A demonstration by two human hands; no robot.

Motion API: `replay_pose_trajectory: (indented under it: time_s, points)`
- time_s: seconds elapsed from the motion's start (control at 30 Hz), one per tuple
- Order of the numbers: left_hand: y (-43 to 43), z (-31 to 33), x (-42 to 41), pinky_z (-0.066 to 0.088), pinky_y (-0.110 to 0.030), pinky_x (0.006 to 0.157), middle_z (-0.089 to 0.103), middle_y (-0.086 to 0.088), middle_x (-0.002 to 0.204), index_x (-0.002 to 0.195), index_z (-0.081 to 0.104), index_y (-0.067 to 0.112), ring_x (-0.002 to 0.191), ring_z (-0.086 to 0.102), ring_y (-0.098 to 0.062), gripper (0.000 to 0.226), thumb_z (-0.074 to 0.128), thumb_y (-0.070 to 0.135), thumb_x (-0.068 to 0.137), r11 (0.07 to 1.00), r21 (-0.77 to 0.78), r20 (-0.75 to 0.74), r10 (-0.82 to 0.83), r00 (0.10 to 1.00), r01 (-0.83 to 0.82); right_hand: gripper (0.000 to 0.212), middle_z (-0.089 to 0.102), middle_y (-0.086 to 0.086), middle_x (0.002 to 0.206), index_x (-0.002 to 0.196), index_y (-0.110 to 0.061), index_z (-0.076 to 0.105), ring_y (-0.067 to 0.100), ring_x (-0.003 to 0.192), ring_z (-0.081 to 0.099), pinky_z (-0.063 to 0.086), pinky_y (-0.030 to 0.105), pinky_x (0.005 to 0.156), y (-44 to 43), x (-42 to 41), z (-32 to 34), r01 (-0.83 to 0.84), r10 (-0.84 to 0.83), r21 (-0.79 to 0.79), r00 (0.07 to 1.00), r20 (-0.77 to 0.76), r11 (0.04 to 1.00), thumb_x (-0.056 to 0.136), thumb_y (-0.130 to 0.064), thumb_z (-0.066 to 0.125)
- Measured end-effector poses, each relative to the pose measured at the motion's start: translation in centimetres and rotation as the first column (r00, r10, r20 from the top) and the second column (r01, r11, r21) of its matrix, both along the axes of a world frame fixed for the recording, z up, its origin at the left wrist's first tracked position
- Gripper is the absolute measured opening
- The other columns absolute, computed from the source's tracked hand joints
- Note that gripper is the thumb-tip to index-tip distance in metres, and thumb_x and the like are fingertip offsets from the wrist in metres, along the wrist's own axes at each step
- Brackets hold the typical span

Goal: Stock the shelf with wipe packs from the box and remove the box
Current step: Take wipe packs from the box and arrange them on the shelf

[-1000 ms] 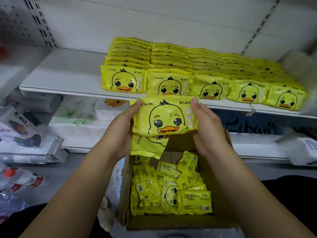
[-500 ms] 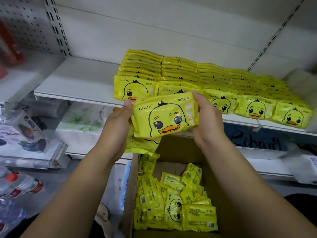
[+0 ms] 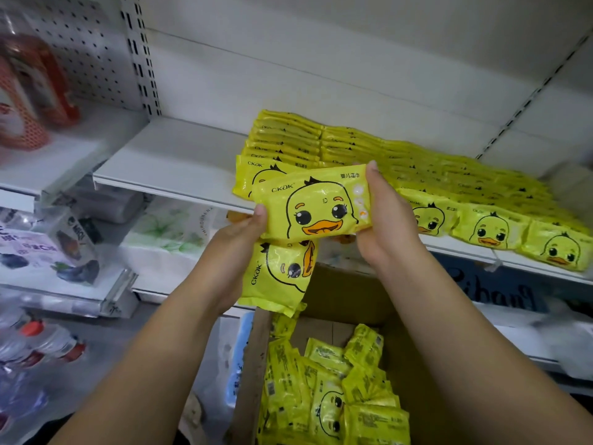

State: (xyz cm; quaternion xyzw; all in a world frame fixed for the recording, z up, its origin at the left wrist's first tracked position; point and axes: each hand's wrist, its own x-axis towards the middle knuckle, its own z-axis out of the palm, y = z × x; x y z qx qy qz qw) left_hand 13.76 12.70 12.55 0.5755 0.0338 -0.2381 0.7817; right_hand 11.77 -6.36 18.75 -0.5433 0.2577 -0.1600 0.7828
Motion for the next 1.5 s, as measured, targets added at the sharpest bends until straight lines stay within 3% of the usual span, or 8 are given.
replay_pose_trajectory:
  time_s: [0.13,0.3,0.47,0.57,0.8,1.17,1.33,1.5]
  points:
    - [0.3,0.1,0.2,0.050,-0.058,0.102,0.076,0.001,0.115,0.120,0.071,0.023,0.110,0.071,-0.026,0.037,0.053,0.050,0.102,0.993,0.018,0.017,0.117,0.993,-0.118,0.055,0.075,0.008,0.116,0.131,-0.011,0.063,0.026,0.107,0.072,0.057,0.051,0.092,0.4,0.5,0.2,-0.053,0.050,0.062,0.998,0.046,0.997,0.086,-0.042,0.072]
    - [0.5,0.8,0.7,0.063,-0.040,0.069,0.080,0.003,0.089,0.099,0.073,0.021,0.077,0.077,-0.017,0.032,0.050,0.042,0.105,0.937,-0.007,0.015,0.348,0.937,-0.348,0.055,0.068,0.016,0.129,0.134,-0.001,0.059,0.031,0.122,0.064,0.052,0.048,0.103,1.2,0.1,-2.0,-0.162,0.161,0.055,0.987,0.017,0.985,0.089,-0.031,0.070]
    - [0.6,1.0,1.2,0.059,-0.029,0.067,0.079,0.010,0.083,0.097,0.075,0.022,0.074,0.075,-0.010,0.036,0.047,0.042,0.107,0.905,0.019,0.103,0.422,0.901,-0.426,0.028,0.073,0.010,0.107,0.123,-0.003,0.062,0.027,0.098,0.074,0.061,0.031,0.085,2.2,-0.2,-1.6,-0.130,0.125,-0.199,0.991,-0.039,0.971,0.101,-0.020,0.059]
    - [0.7,0.9,1.0,0.060,-0.040,0.079,0.078,0.007,0.085,0.084,0.075,0.026,0.079,0.072,-0.013,0.040,0.046,0.041,0.107,0.887,0.063,0.224,0.433,0.873,-0.457,0.006,0.070,0.005,0.090,0.099,-0.017,0.065,0.031,0.094,0.072,0.062,0.025,0.075,2.6,0.0,-0.5,-0.039,0.049,-0.328,0.998,0.025,0.944,0.101,-0.016,0.059]
    - [1.2,1.4,1.7,0.055,-0.042,0.077,0.071,-0.005,0.086,0.081,0.070,0.019,0.077,0.060,-0.019,0.044,0.044,0.043,0.107,0.837,0.076,0.338,0.489,0.804,-0.541,0.018,0.068,0.005,0.078,0.088,-0.024,0.064,0.011,0.066,0.071,0.061,0.022,0.073,2.7,0.2,-0.2,-0.023,0.071,-0.446,0.993,0.091,0.895,0.103,-0.017,0.056]
    - [3.2,1.4,3.6,0.039,-0.034,0.067,0.056,-0.009,0.079,0.091,0.062,0.000,0.072,0.046,-0.018,0.052,0.043,0.046,0.107,0.835,0.096,0.421,0.458,0.783,-0.541,0.008,0.074,0.003,0.088,0.106,-0.016,0.065,0.008,0.074,0.074,0.060,0.026,0.081,2.7,2.8,-1.2,-0.137,0.192,-0.563,0.981,0.039,0.815,0.102,-0.015,0.058]
    - [5.0,1.1,4.9,0.029,-0.032,0.061,0.043,-0.009,0.072,0.080,0.051,-0.003,0.066,0.035,-0.015,0.052,0.045,0.041,0.107,0.814,0.212,0.523,0.374,0.766,-0.541,0.058,0.058,-0.007,0.137,0.141,-0.019,0.045,0.002,0.112,0.061,0.047,0.016,0.090,2.4,5.5,0.3,-0.248,0.300,-0.755,0.951,-0.071,0.608,0.091,-0.031,0.073]
    - [6.1,0.5,6.4,0.036,-0.027,0.061,0.046,-0.001,0.064,0.069,0.051,0.015,0.061,0.043,-0.008,0.043,0.049,0.037,0.106,0.753,0.298,0.661,0.281,0.696,-0.587,0.070,0.061,-0.014,0.125,0.137,-0.028,0.052,0.005,0.126,0.048,0.037,0.023,0.102,4.8,10.3,2.1,-0.486,0.509,-0.870,0.772,-0.381,0.086,0.077,-0.044,0.084]
